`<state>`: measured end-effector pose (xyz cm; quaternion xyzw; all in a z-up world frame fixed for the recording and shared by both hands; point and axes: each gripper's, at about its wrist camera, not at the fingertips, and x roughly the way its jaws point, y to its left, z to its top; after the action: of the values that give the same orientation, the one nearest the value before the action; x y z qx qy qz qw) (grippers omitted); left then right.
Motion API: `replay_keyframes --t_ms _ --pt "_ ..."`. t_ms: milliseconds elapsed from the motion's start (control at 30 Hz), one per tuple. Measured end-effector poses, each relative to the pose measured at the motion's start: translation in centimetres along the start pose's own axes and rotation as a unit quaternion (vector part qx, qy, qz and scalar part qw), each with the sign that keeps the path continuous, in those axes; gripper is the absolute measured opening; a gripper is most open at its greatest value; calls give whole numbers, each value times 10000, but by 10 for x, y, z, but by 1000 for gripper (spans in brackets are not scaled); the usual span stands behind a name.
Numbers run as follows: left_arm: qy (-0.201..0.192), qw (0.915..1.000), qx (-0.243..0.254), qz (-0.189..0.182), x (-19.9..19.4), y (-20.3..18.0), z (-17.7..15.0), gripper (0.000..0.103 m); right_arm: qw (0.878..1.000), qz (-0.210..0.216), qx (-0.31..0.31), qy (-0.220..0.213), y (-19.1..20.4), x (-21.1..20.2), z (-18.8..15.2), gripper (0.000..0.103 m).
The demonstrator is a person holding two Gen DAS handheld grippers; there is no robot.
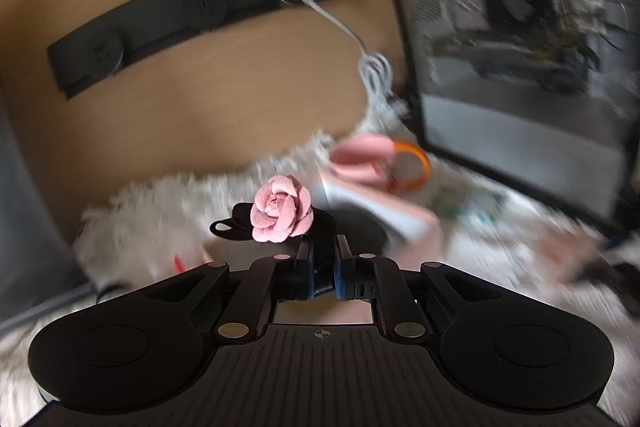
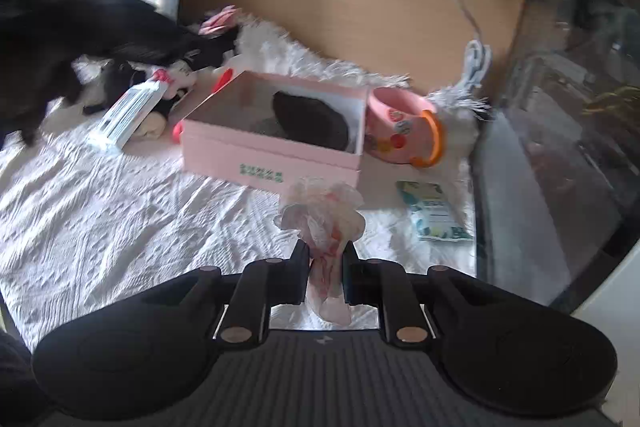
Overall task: Organize soft objects
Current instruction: 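Drop the rose clip into the pink box with the left tool while the right tool holds the scrunchie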
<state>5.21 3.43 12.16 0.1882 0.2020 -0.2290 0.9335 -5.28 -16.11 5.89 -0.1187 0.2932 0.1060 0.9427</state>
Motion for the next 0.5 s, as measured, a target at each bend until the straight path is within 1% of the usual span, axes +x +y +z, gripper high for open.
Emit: replay_keyframes --t_ms 33,67,100,133,167,200,233,333,367,433,500 --pt "25 10000 -34 -58 15 5 4 14 10000 -50 65 -39 -2 -3 -1 15" --pt "163 9997 -111 -112 31 10 4 16 9999 -94 118 -68 -3 -5 -1 15" --pt "412 9987 -259 -150 48 15 3 17 9997 -144 168 -93 -4 -7 -2 15" --pt "809 9953 -481 -216 68 21 -2 17 9996 -181 213 -104 -4 -9 -3 15" --pt "1197 9902 -672 -255 84 26 -9 18 9994 -202 248 -96 -5 -10 -4 15" --pt "1448 9856 -831 -257 95 29 -17 18 9993 -223 278 -83 -6 -10 -5 15" --pt "1501 9838 -955 -228 98 31 -25 17 9992 -259 296 -63 -5 -11 -7 15" --pt "1194 9828 -1395 -196 82 39 -37 18 9988 -368 330 -10 -5 -12 -11 15" --pt "1093 9808 -1607 -194 73 45 -41 18 9986 -386 363 9 -6 -12 -12 15" --pt "878 9740 -2080 -176 52 57 -46 17 9983 -386 422 69 -7 -9 -10 15" --pt "756 9682 -2378 -191 32 67 -50 17 9984 -396 403 75 -5 -6 -4 15"
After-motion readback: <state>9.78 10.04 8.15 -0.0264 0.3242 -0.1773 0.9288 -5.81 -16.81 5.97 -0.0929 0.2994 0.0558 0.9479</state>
